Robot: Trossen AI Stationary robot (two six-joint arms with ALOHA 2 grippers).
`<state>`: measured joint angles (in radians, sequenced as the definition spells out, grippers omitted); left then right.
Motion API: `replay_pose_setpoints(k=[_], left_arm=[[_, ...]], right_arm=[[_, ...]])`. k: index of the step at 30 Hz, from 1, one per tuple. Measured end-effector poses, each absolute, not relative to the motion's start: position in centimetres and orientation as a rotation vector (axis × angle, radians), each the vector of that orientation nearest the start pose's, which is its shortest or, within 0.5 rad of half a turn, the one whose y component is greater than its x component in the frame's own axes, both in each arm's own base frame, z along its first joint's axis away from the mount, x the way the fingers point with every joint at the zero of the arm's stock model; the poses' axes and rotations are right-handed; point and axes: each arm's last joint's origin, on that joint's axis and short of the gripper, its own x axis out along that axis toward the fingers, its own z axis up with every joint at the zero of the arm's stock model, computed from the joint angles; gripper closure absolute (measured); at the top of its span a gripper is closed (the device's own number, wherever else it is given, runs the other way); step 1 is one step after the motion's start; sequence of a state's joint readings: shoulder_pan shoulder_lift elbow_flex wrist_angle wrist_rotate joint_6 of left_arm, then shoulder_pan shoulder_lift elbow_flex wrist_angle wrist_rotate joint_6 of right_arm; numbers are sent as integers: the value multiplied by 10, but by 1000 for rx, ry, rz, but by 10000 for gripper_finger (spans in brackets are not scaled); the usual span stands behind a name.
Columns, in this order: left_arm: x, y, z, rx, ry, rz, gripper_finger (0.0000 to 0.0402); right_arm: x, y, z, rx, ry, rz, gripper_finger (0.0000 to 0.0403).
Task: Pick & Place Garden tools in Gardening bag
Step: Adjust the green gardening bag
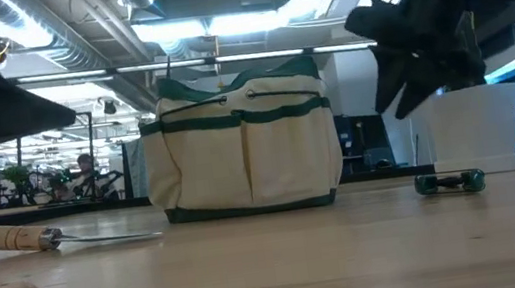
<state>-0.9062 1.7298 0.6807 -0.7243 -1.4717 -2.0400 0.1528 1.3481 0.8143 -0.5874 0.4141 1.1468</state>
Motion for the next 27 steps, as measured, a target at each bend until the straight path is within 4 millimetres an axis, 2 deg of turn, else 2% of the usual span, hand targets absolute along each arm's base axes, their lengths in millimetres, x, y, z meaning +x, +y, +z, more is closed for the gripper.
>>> replay_pose_setpoints(k=[6,10,14,18,27], left_arm=[[167,-167,121,-248,24,688,400],[173,-174,126,-198,50,683,400],[175,-177,128,-167,66,679,400],[177,-179,128,-145,74,674,400],[180,-177,127,-154,112,691,400]], right_arm=[[251,21,211,677,718,-722,273],[256,22,214,665,688,-673,277],[258,25,215,685,733,-572,277],[258,37,216,675,790,-420,279],[255,65,217,667,792,-332,296]])
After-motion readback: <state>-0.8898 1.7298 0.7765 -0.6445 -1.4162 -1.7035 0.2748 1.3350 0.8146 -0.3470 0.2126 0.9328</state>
